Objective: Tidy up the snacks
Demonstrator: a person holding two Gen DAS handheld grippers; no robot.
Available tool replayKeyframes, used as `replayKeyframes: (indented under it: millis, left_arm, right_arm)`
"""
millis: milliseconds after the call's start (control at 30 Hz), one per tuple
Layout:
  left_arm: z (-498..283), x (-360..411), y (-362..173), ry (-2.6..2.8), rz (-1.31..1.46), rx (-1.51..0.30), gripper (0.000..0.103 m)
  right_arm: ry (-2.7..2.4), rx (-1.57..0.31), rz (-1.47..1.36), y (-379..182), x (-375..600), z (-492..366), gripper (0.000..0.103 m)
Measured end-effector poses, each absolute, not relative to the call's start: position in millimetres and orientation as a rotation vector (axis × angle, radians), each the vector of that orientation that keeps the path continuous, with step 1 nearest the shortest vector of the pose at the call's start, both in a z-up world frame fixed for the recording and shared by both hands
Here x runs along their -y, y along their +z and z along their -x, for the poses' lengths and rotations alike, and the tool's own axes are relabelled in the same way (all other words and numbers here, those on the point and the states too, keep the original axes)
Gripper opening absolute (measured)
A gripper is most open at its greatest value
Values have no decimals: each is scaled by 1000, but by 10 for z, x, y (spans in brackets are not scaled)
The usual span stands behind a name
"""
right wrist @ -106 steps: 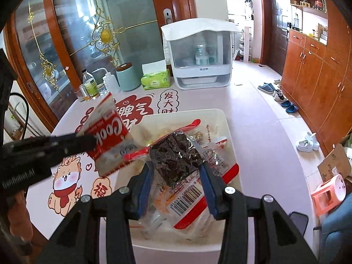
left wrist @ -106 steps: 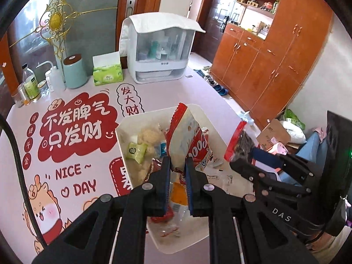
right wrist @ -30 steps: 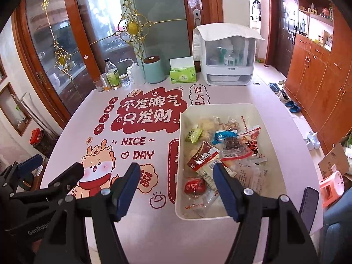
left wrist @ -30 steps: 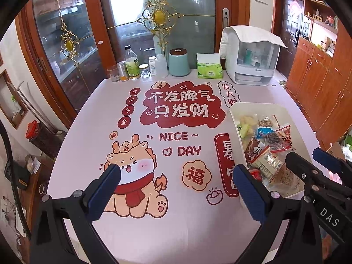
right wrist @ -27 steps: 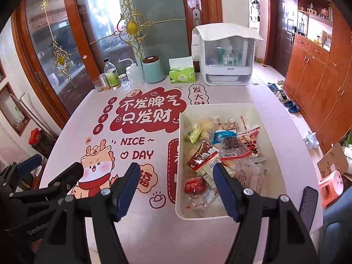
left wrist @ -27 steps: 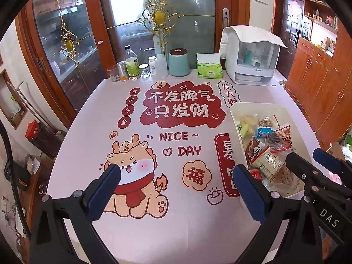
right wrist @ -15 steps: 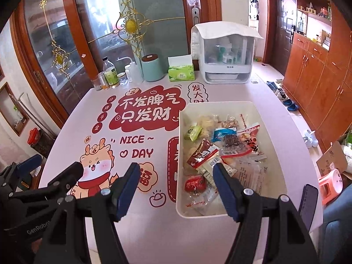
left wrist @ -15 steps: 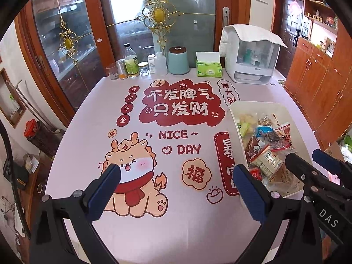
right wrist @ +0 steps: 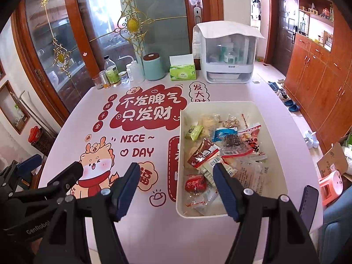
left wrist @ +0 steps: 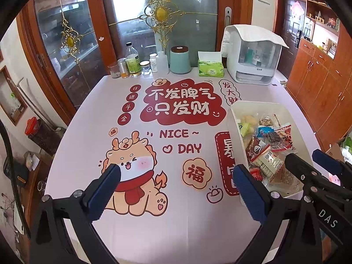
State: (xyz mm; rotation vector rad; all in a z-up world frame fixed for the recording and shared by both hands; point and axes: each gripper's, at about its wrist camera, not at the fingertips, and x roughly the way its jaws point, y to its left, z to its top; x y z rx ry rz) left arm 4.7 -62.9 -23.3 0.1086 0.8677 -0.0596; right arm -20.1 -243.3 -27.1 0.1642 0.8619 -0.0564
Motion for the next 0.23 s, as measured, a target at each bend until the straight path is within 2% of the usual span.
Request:
replayKeyframes:
  millis: [233]
  left_arm:
    - [-55, 609, -225, -65, -110, -868, 101]
  right_arm:
    - [-58, -862, -167, -269, 2424, 197, 69]
